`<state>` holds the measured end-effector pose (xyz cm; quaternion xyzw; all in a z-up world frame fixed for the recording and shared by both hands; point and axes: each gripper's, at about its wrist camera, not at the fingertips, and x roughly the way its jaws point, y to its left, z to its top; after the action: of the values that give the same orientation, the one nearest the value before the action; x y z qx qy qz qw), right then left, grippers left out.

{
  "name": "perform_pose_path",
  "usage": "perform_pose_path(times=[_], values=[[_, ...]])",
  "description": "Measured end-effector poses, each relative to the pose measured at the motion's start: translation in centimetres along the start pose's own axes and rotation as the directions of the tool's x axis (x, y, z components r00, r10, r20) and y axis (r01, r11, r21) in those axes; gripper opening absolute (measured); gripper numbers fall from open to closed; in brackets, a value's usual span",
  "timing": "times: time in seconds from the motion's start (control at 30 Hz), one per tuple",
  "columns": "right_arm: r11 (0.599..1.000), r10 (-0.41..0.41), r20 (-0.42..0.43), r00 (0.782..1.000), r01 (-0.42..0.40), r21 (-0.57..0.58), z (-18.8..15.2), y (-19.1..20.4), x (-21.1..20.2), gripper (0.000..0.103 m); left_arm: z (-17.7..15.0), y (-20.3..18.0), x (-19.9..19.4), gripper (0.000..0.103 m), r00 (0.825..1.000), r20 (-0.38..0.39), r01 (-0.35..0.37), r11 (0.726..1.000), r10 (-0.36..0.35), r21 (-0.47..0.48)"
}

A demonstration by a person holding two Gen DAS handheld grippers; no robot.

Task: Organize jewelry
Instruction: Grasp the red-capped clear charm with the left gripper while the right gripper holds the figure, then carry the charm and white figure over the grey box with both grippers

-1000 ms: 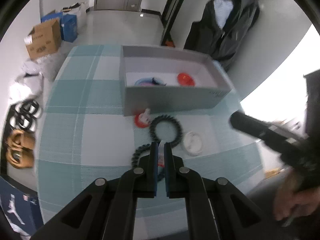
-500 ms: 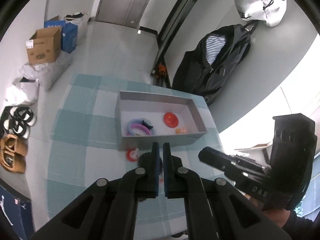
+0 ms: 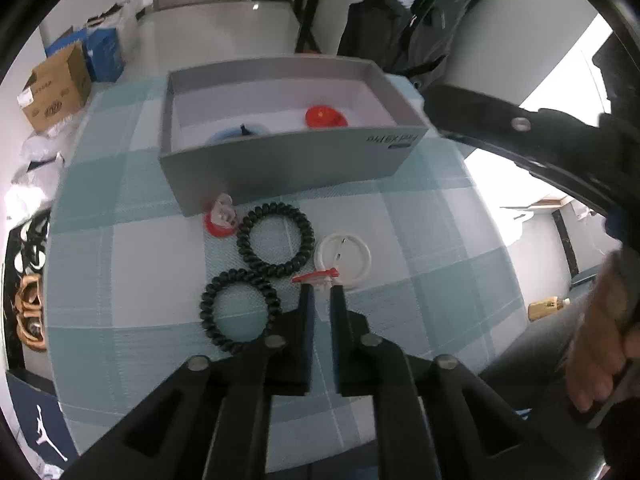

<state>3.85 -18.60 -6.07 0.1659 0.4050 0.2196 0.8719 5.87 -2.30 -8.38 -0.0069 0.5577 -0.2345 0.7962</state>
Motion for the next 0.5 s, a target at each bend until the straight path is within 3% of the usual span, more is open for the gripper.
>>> perform_pose_path(times=[0.1,0.17,0.2,0.23,0.5], values=[[1.0,-0.001,-0.01,1.0,0.002,0.006,-0.1,-0.4,0.1,0.013,0.3,-0.4,0.7,0.01,1.0,-0.01,0.001,1.0,-0.001,-0.003],[1.0,-0.007,-0.015,1.0,0.007,0.014,-0.1,-0.7,0.1,0.013,0.3,-0.9,0.9,0.023,1.0,-0.011,-0.01,1.0,0.01,0.017],[1.0,-0.007,-0.017,1.0,0.007,0.019,-0.1,-0.9,0.0,0.013,0.2,-1.3,0.9,0.038,1.0,-0.009,-0.022,1.0,0.022,0.022],[1.0,-0.006,-0.018,1.0,0.006,0.025,-0.1,-1.1,0.0,0.013,0.2,-1.3,1.1,0.047,1.0,-0.007,-0.027,0.999,0.028,0.022],[1.0,-0.003,-0.015,1.0,0.003,0.024,-0.3,-1.0,-0.4,0.013,-0.3,-1.1,1.5,0.047,0.998,-0.002,-0.061,0.998,0.061,0.023]])
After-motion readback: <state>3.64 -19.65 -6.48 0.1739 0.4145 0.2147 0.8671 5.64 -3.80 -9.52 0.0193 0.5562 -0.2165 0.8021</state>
